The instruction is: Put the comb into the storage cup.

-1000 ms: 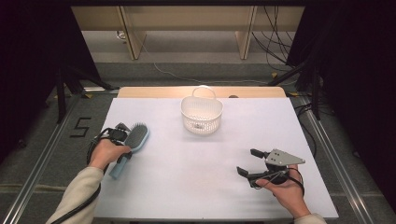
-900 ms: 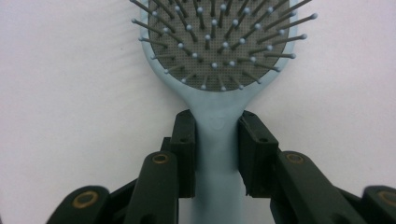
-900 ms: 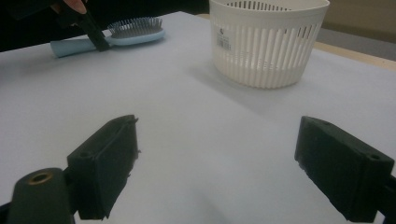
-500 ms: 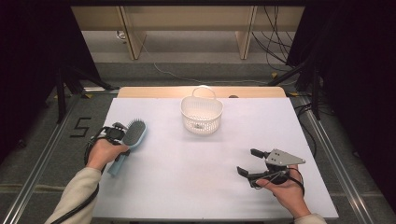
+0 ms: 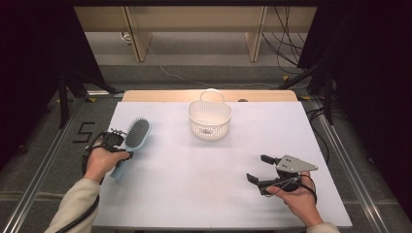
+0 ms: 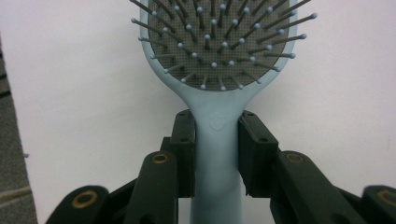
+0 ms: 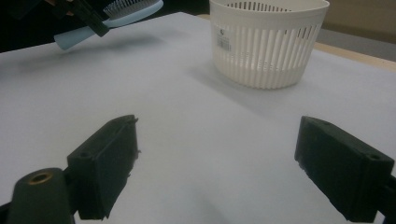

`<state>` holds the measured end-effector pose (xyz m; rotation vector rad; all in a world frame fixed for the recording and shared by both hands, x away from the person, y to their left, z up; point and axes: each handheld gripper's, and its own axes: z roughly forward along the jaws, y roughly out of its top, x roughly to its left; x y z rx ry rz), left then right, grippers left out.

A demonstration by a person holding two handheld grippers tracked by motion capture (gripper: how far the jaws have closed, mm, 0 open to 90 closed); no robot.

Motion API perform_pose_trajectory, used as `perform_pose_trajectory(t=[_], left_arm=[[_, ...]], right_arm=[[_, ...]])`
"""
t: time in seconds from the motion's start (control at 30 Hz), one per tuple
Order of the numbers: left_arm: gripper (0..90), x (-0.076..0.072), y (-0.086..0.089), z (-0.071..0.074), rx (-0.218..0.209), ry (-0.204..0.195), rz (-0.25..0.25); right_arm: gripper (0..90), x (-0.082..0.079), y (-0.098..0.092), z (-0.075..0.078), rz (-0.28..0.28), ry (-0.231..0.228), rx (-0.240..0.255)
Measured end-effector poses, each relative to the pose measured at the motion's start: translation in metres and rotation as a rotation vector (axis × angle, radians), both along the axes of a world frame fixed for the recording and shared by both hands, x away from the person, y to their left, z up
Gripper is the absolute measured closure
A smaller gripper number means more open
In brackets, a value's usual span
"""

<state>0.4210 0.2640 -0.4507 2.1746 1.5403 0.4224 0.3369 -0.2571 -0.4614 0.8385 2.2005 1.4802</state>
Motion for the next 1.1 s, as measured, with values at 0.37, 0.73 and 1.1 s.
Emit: perform_pose_trajectory(t=[0.37,0.73,1.1], left_arm=[[69.7,-0.004,-0.005,0.005,-0.011,-0.078,-0.003],[69.6,-0.007,-0.008,0.006,0.009,-0.151,-0.025],[69.7,-0.011,-0.01,0.006,0.003,-0.204,-0.043]], right_arm=[[14.2,0.0,-0.001,0.0,0.001,-0.001,0.003],[14.2,0.0,0.0,0.0,0.001,-0.001,0.003],[14.2,0.0,0.0,0.0,0.0,-0.002,0.005]])
